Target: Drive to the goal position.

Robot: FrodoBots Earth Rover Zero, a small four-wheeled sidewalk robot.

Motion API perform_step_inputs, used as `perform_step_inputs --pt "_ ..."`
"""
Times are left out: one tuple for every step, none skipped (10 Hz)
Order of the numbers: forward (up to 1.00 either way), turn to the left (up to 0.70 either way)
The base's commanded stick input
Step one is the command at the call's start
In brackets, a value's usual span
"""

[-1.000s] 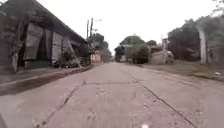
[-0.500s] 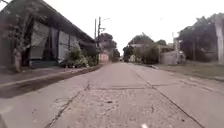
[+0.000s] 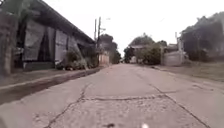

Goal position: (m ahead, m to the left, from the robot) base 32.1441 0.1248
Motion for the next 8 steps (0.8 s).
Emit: perform_step_inputs --pt "1.0 -0.21" --pt "1.0 0.0" --pt "1.0 0.0" --pt "1.0 0.0" --pt "1.0 0.0" --pt "1.0 0.0" --pt "1.0 0.0" --pt "1.0 0.0"
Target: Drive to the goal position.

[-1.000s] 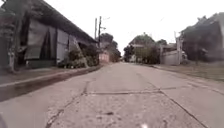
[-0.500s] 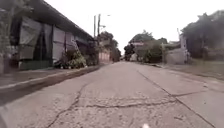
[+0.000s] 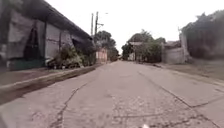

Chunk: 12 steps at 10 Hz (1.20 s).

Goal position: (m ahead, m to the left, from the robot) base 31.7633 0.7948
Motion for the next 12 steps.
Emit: perform_step_inputs --pt "1.0 0.0" --pt "1.0 0.0" --pt "1.0 0.0" --pt "1.0 0.0" --pt "1.0 0.0" --pt "1.0 -0.07" --pt "1.0 -0.29" --pt "1.0 -0.28" --pt "1.0 0.0" --pt "1.0 0.0" --pt "1.0 0.0" --pt "1.0 0.0"
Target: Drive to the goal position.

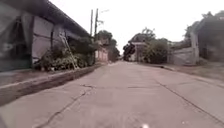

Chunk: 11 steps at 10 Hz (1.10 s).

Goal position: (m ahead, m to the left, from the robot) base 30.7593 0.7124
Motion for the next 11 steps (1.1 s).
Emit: perform_step_inputs --pt "1.0 0.0" --pt "1.0 0.0" --pt "1.0 0.0" --pt "1.0 0.0" --pt "1.0 0.0" --pt "1.0 -0.12" --pt "1.0 -0.31" --pt "1.0 -0.33" --pt "1.0 -0.29" --pt "1.0 -0.24" --pt "1.0 -0.08"
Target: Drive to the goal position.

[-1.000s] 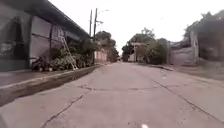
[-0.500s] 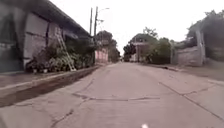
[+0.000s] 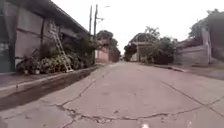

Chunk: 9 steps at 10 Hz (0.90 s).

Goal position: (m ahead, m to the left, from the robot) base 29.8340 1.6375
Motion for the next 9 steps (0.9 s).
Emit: perform_step_inputs --pt "1.0 0.0" --pt "1.0 0.0" --pt "1.0 0.0" --pt "1.0 0.0" --pt "1.0 0.0" --pt "1.0 0.0" --pt "1.0 0.0" --pt "1.0 0.0" --pt "1.0 0.0"
